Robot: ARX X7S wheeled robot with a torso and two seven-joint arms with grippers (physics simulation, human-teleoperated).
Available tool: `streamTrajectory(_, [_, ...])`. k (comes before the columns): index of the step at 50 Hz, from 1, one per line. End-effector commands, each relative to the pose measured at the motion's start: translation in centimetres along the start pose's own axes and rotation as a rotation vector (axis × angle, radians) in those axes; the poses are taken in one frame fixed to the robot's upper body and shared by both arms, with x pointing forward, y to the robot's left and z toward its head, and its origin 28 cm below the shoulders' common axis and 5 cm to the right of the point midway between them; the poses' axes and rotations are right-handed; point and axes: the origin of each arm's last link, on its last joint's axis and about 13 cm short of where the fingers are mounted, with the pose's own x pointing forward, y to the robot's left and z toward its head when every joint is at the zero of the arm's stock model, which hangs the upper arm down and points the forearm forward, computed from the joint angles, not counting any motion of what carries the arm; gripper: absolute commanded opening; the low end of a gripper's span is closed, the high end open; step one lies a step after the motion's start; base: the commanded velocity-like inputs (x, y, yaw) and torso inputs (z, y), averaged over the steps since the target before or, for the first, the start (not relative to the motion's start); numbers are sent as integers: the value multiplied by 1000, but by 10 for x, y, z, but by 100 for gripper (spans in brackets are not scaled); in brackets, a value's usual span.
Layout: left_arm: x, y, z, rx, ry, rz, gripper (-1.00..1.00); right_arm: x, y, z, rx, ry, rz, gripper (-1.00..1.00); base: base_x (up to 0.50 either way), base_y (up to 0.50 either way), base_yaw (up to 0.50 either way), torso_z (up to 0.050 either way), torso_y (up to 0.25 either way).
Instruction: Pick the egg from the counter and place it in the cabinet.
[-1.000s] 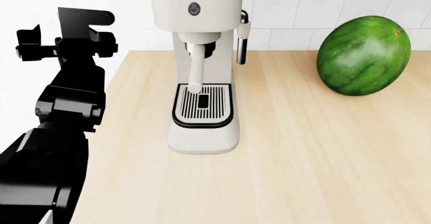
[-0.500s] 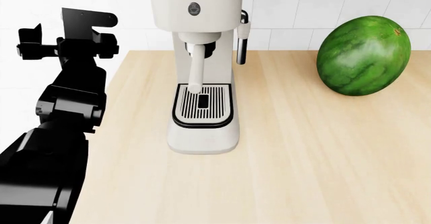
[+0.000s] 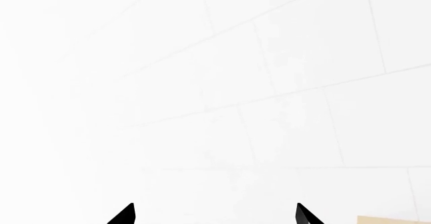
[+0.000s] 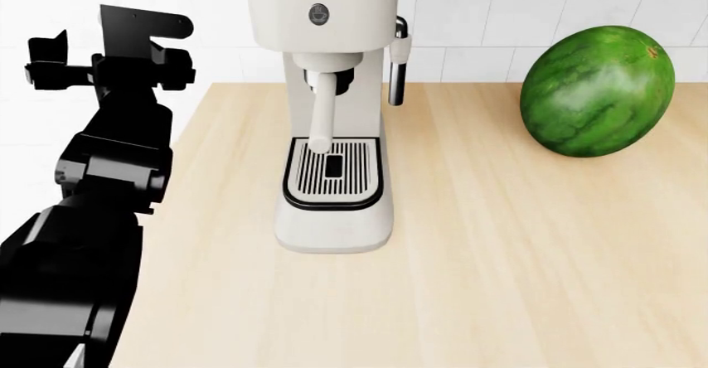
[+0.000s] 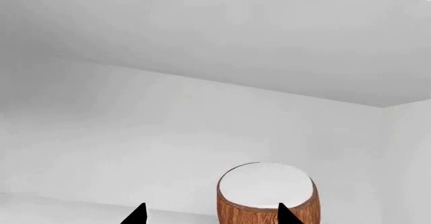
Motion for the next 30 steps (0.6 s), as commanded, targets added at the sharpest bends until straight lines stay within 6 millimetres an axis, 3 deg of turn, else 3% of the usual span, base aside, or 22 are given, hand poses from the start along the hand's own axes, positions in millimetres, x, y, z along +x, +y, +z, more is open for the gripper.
streamTrajectory(1, [2, 1, 9, -2, -22, -8, 100, -13, -2, 58, -9, -167, 84, 100, 0, 0, 0, 0, 0])
streamTrajectory(7, [3, 3, 10, -17, -17, -8, 100, -30, -3, 72, -28, -175, 156, 100, 0, 0, 0, 0, 0])
streamTrajectory(8, [4, 3, 10, -18, -16, -7, 100, -35, 1, 59, -25, -110, 192, 100, 0, 0, 0, 0, 0])
streamTrajectory(11, [4, 4, 10, -21, -13, -7, 100, -76, 9, 62, -33, -83, 279, 100, 0, 0, 0, 0, 0])
streamTrajectory(13, [4, 4, 10, -22, -12, -8, 100, -115, 16, 84, -103, -245, 295, 100, 0, 0, 0, 0, 0])
streamTrajectory(16, [4, 3, 10, -27, -14, -15, 100, -166, 17, 91, -112, -296, 329, 100, 0, 0, 0, 0, 0])
streamTrajectory(18, [3, 3, 9, -28, -14, -18, 100, -168, 35, 97, -124, -308, 454, 100, 0, 0, 0, 0, 0])
streamTrajectory(22, [3, 3, 8, -29, -10, -17, 100, -193, 22, 93, -85, -356, 442, 100, 0, 0, 0, 0, 0])
streamTrajectory(30, [3, 3, 8, -22, -19, -22, 100, -199, 25, 114, -46, -434, 501, 100, 0, 0, 0, 0, 0])
